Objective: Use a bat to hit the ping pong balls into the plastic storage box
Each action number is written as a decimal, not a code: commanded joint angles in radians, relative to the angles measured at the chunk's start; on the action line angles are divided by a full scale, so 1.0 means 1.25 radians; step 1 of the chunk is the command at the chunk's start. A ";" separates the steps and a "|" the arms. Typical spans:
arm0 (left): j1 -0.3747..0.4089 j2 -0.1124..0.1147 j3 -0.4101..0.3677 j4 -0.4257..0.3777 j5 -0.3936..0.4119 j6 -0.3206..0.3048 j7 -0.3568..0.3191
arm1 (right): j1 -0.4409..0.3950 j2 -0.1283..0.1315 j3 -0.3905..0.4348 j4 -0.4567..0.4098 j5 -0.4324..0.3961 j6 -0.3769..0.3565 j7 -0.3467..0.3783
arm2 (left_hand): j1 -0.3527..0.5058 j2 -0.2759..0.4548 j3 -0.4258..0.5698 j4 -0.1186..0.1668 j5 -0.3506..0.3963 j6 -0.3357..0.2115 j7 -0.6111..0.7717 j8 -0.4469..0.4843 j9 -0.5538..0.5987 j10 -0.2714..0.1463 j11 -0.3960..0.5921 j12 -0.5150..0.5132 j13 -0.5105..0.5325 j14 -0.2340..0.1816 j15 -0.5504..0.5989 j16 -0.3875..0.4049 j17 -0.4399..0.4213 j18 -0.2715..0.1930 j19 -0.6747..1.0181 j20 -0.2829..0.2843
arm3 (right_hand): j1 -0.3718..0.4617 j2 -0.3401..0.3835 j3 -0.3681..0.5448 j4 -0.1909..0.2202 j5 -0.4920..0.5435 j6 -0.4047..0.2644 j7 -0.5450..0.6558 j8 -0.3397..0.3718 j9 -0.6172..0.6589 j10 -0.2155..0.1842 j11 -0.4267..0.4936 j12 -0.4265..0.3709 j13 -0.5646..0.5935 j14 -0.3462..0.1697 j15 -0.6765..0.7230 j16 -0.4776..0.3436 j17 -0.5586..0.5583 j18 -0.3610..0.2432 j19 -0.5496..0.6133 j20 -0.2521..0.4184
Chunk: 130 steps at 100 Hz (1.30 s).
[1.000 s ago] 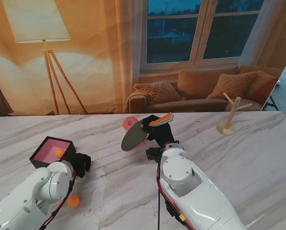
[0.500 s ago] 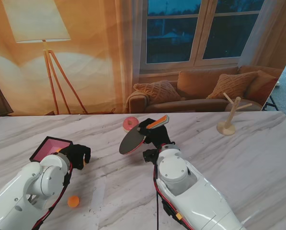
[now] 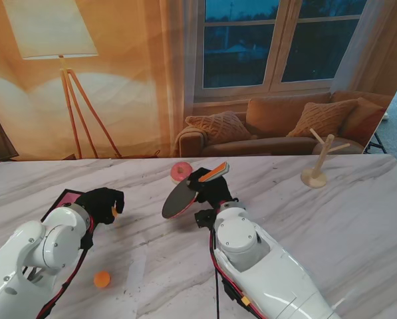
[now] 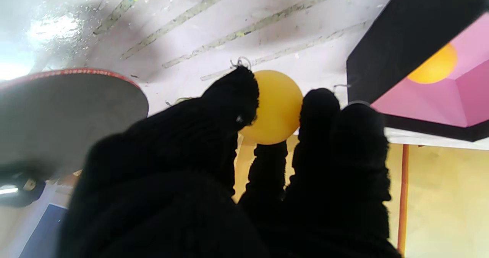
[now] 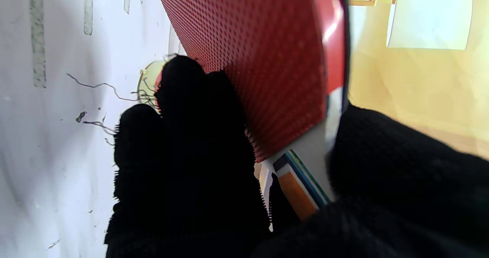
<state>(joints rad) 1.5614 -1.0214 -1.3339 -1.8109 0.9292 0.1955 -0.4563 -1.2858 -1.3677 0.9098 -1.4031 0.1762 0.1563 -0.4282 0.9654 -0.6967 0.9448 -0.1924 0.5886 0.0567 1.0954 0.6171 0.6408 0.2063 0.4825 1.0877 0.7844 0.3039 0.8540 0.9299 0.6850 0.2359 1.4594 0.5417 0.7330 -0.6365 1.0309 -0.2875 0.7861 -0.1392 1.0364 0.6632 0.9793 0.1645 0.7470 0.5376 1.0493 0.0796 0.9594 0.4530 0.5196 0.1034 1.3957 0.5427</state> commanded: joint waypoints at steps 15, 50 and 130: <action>0.002 0.002 -0.020 -0.034 0.006 -0.041 -0.031 | 0.002 -0.007 -0.020 0.002 0.010 0.011 0.033 | 0.055 0.014 0.059 0.013 0.036 0.019 0.041 0.021 0.073 -0.019 0.070 0.066 0.024 0.057 0.018 0.015 -0.010 -0.074 0.037 0.019 | 0.117 0.055 0.157 0.022 0.164 -0.025 0.113 0.068 0.063 -0.174 0.030 0.023 -0.047 -0.068 -0.038 0.003 -0.002 -0.026 0.014 0.016; 0.005 0.000 -0.042 -0.067 0.002 -0.047 -0.028 | 0.009 -0.016 -0.051 0.004 0.033 0.014 0.042 | 0.058 0.020 0.055 0.013 0.035 0.020 0.038 0.024 0.072 -0.015 0.066 0.068 0.021 0.058 0.018 0.016 -0.015 -0.073 0.036 0.021 | 0.117 0.055 0.157 0.022 0.166 -0.025 0.112 0.071 0.063 -0.175 0.030 0.024 -0.048 -0.067 -0.039 0.003 -0.003 -0.025 0.014 0.016; 0.021 -0.004 -0.118 -0.161 -0.005 -0.074 -0.027 | 0.042 -0.046 -0.083 0.075 0.036 0.029 0.014 | 0.058 0.029 0.045 0.017 0.032 0.022 0.030 0.025 0.073 -0.013 0.058 0.073 0.020 0.056 0.019 0.022 -0.015 -0.074 0.037 0.028 | 0.118 0.049 0.168 0.022 0.198 -0.016 0.112 0.082 0.065 -0.181 0.034 0.023 -0.052 -0.065 -0.041 0.002 -0.007 -0.025 0.011 0.015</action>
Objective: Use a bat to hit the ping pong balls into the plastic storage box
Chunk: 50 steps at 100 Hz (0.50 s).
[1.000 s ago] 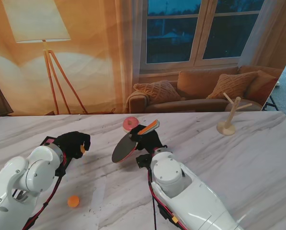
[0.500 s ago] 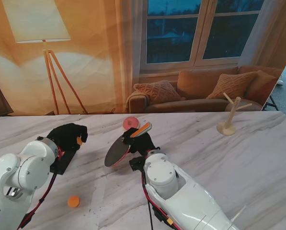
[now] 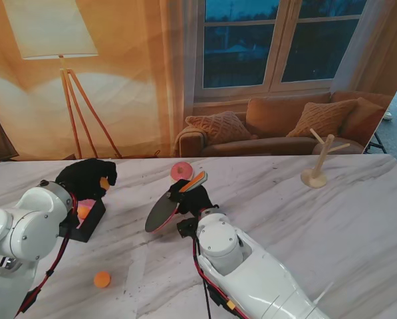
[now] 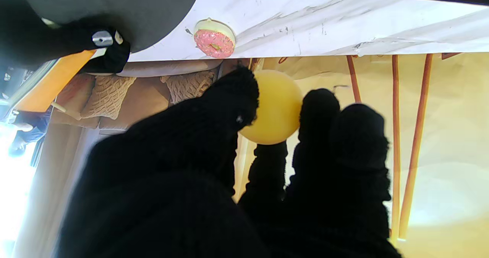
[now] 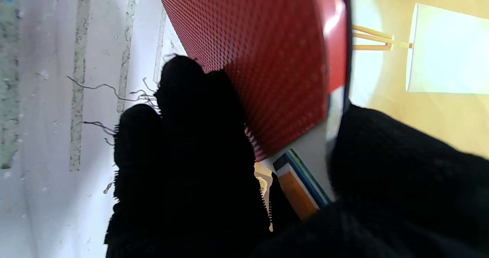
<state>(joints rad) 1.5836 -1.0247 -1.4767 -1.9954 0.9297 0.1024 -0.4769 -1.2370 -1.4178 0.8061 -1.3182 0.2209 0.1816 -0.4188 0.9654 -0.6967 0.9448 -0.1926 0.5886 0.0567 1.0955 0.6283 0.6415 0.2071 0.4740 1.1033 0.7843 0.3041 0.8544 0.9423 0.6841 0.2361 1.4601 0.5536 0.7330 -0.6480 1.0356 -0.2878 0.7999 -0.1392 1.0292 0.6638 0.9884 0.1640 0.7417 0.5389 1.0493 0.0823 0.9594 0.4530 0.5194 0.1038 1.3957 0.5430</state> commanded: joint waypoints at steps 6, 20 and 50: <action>0.004 -0.002 -0.005 -0.019 -0.010 0.004 -0.010 | 0.004 -0.007 -0.001 0.010 0.001 0.011 0.006 | 0.058 0.030 0.043 0.018 0.032 0.022 0.029 0.016 0.071 -0.011 0.063 0.060 0.019 0.057 0.019 0.012 -0.014 -0.075 0.038 0.019 | 0.118 0.058 0.165 0.022 0.189 -0.016 0.117 0.083 0.057 -0.181 0.038 0.021 -0.054 -0.068 -0.041 0.002 -0.008 -0.026 0.011 0.015; 0.005 -0.001 -0.010 -0.028 -0.012 0.005 -0.017 | 0.002 -0.008 -0.001 0.007 0.002 0.016 0.005 | 0.058 0.037 0.038 0.019 0.030 0.023 0.023 0.016 0.070 -0.008 0.060 0.061 0.017 0.057 0.020 0.014 -0.016 -0.076 0.038 0.021 | 0.118 0.058 0.166 0.022 0.193 -0.016 0.115 0.087 0.058 -0.184 0.040 0.020 -0.055 -0.069 -0.041 0.001 -0.008 -0.026 0.011 0.015; 0.003 0.000 -0.022 -0.042 -0.030 0.007 -0.029 | 0.011 -0.013 -0.008 0.019 0.008 0.009 0.006 | 0.062 0.042 0.029 0.021 0.030 0.024 0.016 0.018 0.070 -0.007 0.057 0.063 0.016 0.057 0.022 0.014 -0.017 -0.076 0.039 0.024 | 0.117 0.059 0.167 0.022 0.199 -0.017 0.112 0.094 0.057 -0.186 0.041 0.019 -0.056 -0.070 -0.043 0.000 -0.009 -0.026 0.010 0.014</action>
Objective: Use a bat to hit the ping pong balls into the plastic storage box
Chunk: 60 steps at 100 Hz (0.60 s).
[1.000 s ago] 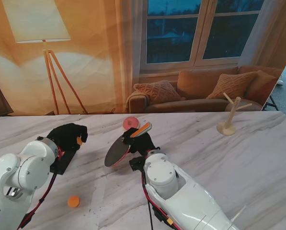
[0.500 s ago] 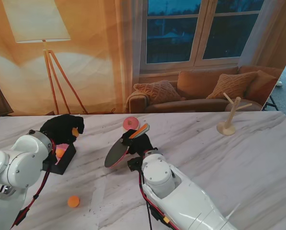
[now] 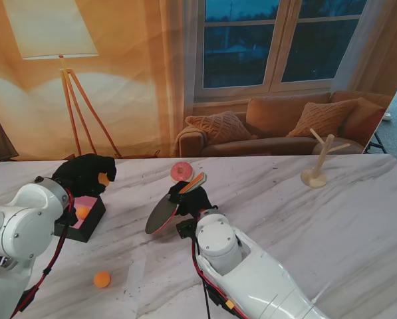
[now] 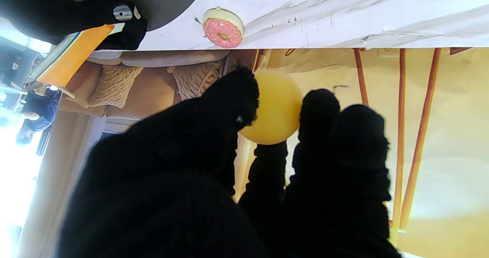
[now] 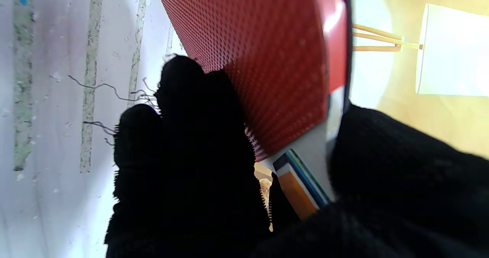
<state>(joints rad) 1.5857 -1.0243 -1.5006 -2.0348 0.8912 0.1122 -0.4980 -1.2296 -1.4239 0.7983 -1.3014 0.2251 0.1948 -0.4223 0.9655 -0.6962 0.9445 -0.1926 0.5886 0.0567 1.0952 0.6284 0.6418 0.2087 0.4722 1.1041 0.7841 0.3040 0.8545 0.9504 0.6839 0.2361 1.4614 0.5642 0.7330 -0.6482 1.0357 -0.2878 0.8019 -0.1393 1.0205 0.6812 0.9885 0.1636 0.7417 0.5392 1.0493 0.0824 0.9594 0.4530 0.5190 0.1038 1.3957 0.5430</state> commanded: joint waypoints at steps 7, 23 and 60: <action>0.000 0.000 -0.004 -0.010 0.000 -0.003 -0.013 | 0.007 -0.010 -0.004 0.006 0.007 -0.004 0.006 | 0.063 0.041 0.029 0.022 0.031 0.024 0.015 0.019 0.071 -0.009 0.058 0.063 0.017 0.057 0.022 0.007 -0.017 -0.076 0.038 0.015 | 0.117 0.060 0.166 0.022 0.197 -0.018 0.119 0.081 0.058 -0.187 0.041 0.018 -0.057 -0.071 -0.043 0.000 -0.009 -0.027 0.010 0.014; -0.001 0.000 -0.007 -0.012 0.001 -0.003 -0.013 | 0.010 -0.015 -0.011 0.005 0.011 -0.014 -0.003 | 0.063 0.041 0.028 0.022 0.031 0.024 0.014 0.020 0.071 -0.010 0.057 0.063 0.016 0.057 0.022 0.007 -0.017 -0.076 0.038 0.016 | 0.117 0.060 0.166 0.022 0.199 -0.019 0.119 0.084 0.057 -0.190 0.041 0.018 -0.058 -0.073 -0.044 0.000 -0.010 -0.027 0.009 0.014; -0.005 0.001 -0.022 -0.018 -0.001 -0.008 -0.024 | 0.010 -0.023 -0.027 -0.032 0.014 -0.039 -0.026 | 0.064 0.042 0.027 0.023 0.031 0.024 0.013 0.022 0.071 -0.009 0.055 0.065 0.016 0.056 0.021 0.008 -0.019 -0.075 0.037 0.017 | 0.118 0.065 0.163 0.023 0.194 -0.020 0.127 0.093 0.055 -0.190 0.049 0.019 -0.060 -0.075 -0.039 0.001 -0.011 -0.034 0.011 0.014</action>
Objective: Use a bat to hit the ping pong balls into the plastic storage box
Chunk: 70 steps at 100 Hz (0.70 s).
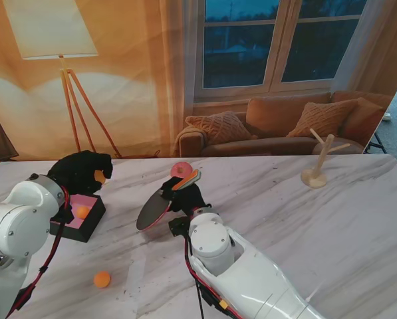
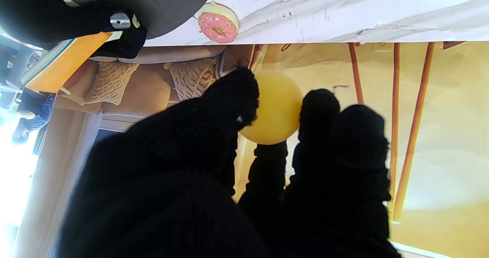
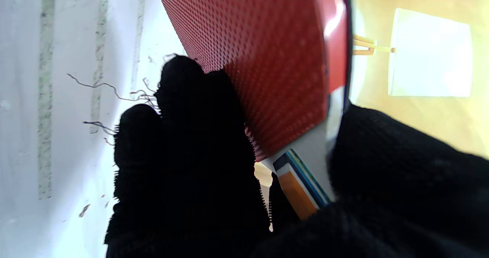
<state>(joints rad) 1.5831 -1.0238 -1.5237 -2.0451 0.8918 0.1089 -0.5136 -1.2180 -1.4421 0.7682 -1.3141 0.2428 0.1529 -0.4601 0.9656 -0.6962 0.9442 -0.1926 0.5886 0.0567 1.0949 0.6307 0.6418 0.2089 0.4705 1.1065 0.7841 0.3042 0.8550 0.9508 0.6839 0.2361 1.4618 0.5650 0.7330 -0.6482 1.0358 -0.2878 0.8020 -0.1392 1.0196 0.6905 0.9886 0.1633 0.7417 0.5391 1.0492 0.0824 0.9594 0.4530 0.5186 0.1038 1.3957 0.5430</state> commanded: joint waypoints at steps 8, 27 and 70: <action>-0.007 0.001 -0.006 -0.012 -0.003 -0.007 -0.012 | 0.003 -0.009 -0.006 -0.029 -0.001 -0.009 0.003 | 0.064 0.042 0.027 0.023 0.031 0.024 0.013 0.020 0.072 -0.010 0.057 0.064 0.017 0.055 0.021 0.007 -0.018 -0.076 0.037 0.017 | 0.118 0.065 0.163 0.023 0.194 -0.022 0.129 0.087 0.055 -0.192 0.050 0.018 -0.060 -0.075 -0.038 0.000 -0.009 -0.035 0.012 0.014; -0.010 0.002 -0.008 -0.013 -0.004 -0.009 -0.015 | 0.007 -0.008 -0.011 -0.034 0.000 -0.009 0.012 | 0.064 0.041 0.026 0.024 0.031 0.024 0.013 0.020 0.072 -0.010 0.056 0.064 0.017 0.055 0.020 0.008 -0.018 -0.077 0.036 0.018 | 0.118 0.063 0.164 0.023 0.199 -0.024 0.131 0.088 0.059 -0.194 0.052 0.016 -0.058 -0.075 -0.038 -0.002 -0.008 -0.032 0.013 0.014; 0.003 0.001 -0.022 -0.025 -0.005 0.000 -0.016 | -0.007 -0.010 -0.005 -0.001 -0.008 0.012 0.006 | 0.064 0.044 0.024 0.024 0.031 0.024 0.012 0.021 0.072 -0.010 0.054 0.065 0.014 0.055 0.018 0.008 -0.019 -0.075 0.035 0.019 | 0.116 0.064 0.164 0.024 0.201 -0.026 0.130 0.089 0.060 -0.197 0.053 0.015 -0.058 -0.076 -0.038 -0.003 -0.007 -0.034 0.014 0.012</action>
<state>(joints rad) 1.5794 -1.0229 -1.5495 -2.0610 0.8869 0.1009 -0.5188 -1.2198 -1.4516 0.7615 -1.3236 0.2303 0.1598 -0.4624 0.9659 -0.6961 0.9438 -0.1926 0.5886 0.0567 1.0946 0.6334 0.6523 0.2090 0.4542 1.1115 0.7841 0.3041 0.8553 0.9526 0.6836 0.2361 1.4620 0.5655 0.7330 -0.6483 1.0358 -0.2879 0.8020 -0.1392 1.0194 0.6914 0.9887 0.1619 0.7417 0.5392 1.0490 0.0824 0.9594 0.4530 0.5184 0.1039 1.3957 0.5431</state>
